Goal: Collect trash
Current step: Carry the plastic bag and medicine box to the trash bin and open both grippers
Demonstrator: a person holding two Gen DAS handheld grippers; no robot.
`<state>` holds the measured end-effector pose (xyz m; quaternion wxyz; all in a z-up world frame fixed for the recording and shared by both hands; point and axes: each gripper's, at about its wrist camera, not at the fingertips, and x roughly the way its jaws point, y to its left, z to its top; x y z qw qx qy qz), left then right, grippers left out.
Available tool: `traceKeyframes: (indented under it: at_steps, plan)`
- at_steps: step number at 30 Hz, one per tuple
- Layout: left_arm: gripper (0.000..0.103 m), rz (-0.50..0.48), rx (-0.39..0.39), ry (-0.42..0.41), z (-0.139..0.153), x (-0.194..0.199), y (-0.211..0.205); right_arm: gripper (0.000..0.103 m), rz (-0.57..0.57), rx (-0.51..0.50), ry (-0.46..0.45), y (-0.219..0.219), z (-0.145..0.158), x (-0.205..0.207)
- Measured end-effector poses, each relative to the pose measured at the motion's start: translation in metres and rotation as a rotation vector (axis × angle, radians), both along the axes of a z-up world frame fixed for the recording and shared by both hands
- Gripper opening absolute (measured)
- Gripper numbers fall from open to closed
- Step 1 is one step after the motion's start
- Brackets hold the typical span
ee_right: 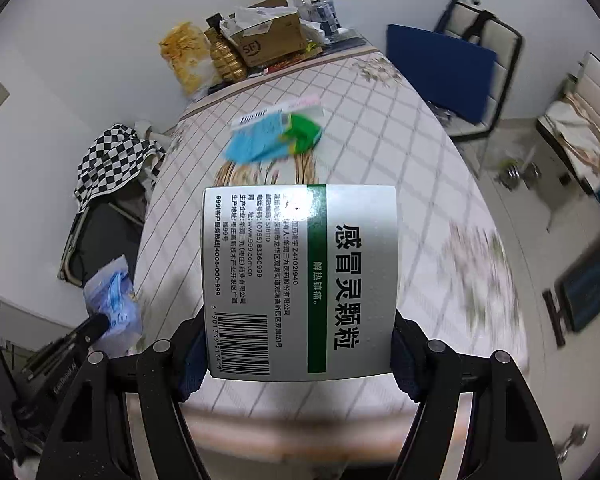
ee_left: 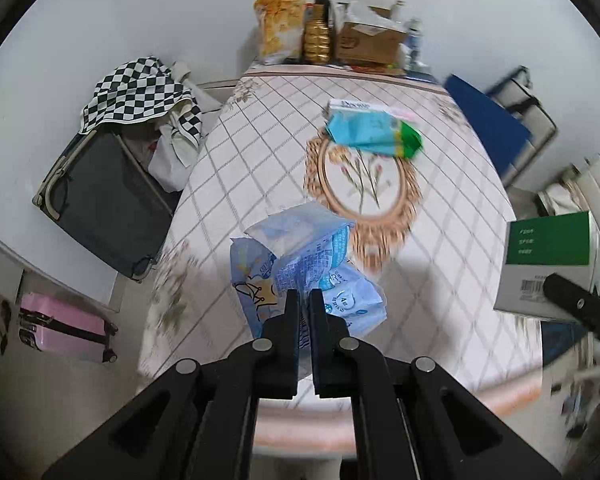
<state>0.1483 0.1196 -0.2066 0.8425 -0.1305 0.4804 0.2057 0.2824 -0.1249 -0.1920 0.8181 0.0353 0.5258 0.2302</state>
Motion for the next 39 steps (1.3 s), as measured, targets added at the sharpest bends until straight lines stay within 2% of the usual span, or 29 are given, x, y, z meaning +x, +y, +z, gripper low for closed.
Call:
traceKeyframes:
  at_steps: [4,8,11,15,20,23,30,35,39]
  plan:
    - [0.002,-0.057,-0.018,0.010,0.000,-0.058,-0.012,0.076,-0.019,-0.005,0.023,-0.018,0.001,-0.093]
    - [0.002,-0.103,-0.048,0.042,-0.011,-0.104,-0.024,0.076,-0.001,-0.035,0.074,-0.032,-0.012,-0.174]
    - [0.002,-0.125,-0.087,0.086,-0.032,-0.134,-0.030,0.076,0.023,-0.060,0.122,-0.041,-0.030,-0.215]
    - [0.002,-0.123,-0.137,0.183,-0.077,-0.160,-0.036,0.076,0.038,-0.095,0.221,-0.053,-0.076,-0.253]
    - [0.002,-0.120,-0.192,0.310,-0.153,-0.175,-0.045,0.076,0.041,-0.115,0.355,-0.060,-0.157,-0.275]
    - [0.002,-0.127,-0.238,0.392,-0.224,-0.174,-0.053,0.076,0.041,-0.139,0.410,-0.060,-0.224,-0.284]
    - [0.002,-0.121,-0.298,0.491,-0.371,-0.157,-0.063,0.076,-0.002,-0.163,0.508,-0.071,-0.382,-0.290]
    - [0.002,-0.131,-0.348,0.518,-0.444,-0.140,-0.065,0.076,0.004,-0.183,0.550,-0.071,-0.476,-0.291]
    - [0.003,-0.133,-0.365,0.534,-0.483,-0.128,-0.065,0.076,0.008,-0.188,0.559,-0.067,-0.524,-0.285]
